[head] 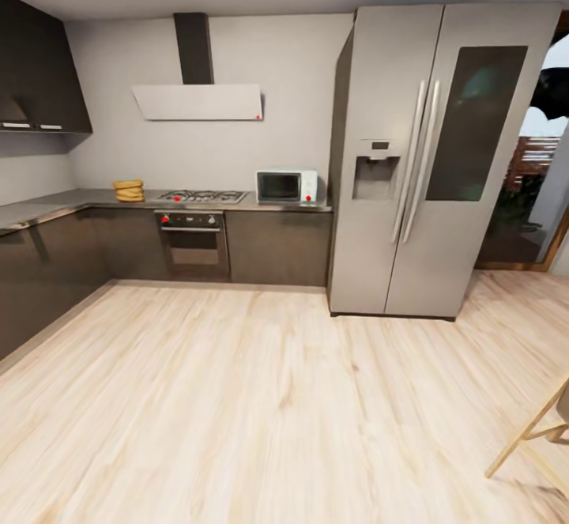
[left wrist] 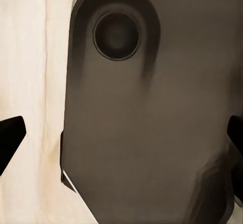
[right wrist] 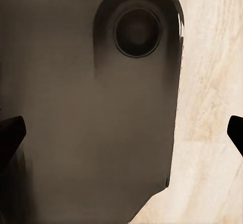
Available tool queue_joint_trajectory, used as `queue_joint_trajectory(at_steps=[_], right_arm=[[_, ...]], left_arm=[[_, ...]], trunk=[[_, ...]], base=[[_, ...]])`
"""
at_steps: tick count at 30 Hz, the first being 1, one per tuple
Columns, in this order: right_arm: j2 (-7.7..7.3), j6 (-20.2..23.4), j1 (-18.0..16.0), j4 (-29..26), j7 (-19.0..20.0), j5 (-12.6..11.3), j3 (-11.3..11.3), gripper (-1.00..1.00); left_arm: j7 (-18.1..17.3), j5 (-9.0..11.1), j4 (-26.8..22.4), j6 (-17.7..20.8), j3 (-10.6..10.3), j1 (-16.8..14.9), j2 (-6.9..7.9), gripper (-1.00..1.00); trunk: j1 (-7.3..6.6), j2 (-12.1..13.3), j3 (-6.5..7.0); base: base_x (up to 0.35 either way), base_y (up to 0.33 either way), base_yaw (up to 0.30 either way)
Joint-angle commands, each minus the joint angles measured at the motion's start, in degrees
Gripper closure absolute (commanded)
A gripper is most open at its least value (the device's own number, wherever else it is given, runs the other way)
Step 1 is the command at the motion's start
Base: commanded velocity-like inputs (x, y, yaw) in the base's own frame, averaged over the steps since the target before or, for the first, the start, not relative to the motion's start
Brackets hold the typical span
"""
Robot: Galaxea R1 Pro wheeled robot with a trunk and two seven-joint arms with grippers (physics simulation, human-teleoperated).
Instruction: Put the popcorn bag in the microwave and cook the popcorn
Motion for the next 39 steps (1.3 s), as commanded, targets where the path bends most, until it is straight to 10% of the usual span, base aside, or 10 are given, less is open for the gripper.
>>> queue_joint_trajectory(at_steps=[1, 39], right_arm=[[0.0, -0.21, -0.01, 0.02, -0.01, -0.07, -0.03, -1.0], [-0.01, 0.04, -0.01, 0.02, -0.01, 0.32, 0.5, -1.0]], left_arm=[[-0.01, 0.49, -0.05, 0.13, -0.02, -0.01, 0.0, -1.0], [-0.01, 0.81, 0.0, 0.23, 0.11, 0.01, 0.0, -1.0]], trunk=[[0.03, -0.02, -0.05], [0.03, -0.02, -0.05]], base=[[0.321, 0.09, 0.0], [0.324, 0.013, -0.057]])
